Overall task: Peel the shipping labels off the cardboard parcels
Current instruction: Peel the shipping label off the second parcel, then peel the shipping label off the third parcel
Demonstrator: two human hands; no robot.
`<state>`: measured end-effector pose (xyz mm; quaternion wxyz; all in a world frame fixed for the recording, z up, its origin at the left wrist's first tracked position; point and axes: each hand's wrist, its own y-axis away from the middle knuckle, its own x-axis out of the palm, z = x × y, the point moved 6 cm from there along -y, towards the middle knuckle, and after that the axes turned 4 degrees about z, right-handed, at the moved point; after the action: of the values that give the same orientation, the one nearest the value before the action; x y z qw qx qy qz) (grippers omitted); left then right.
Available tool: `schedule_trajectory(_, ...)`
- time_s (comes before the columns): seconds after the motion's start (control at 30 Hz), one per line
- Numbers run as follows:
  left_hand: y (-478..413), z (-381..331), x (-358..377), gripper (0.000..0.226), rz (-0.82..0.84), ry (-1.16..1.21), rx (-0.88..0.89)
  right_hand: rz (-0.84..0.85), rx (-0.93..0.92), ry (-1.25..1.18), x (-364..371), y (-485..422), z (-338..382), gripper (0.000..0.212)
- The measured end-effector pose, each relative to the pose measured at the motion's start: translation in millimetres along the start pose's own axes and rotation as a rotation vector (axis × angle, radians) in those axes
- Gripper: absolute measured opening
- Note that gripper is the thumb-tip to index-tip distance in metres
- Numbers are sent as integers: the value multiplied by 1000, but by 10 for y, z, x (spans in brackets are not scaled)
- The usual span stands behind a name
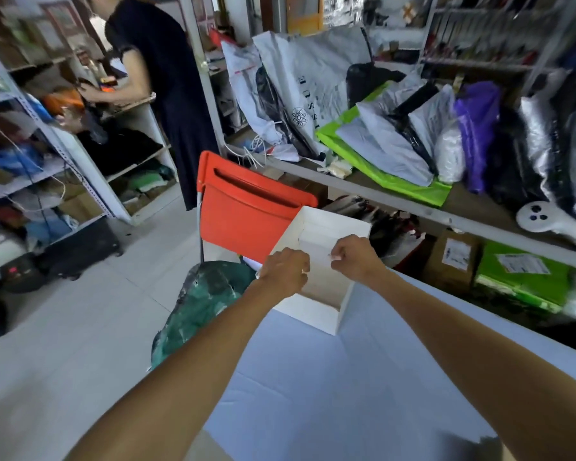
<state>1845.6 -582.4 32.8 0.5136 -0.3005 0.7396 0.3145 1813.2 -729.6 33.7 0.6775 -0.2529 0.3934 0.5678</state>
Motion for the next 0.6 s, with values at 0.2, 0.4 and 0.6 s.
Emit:
schedule_trajectory(0.2, -138, -36, -71, 20, -14, -38, 2, 55, 29, 12, 2, -60, 41, 26)
schedule_trajectory(0.4, -138, -91, 9, 20, 4, -55, -29, 102, 23, 68, -72, 101, -13, 39)
schedule_trajectory(0.6, -148, -328, 75, 19, 37, -39, -7, 87, 63, 39, -214, 323, -177, 47)
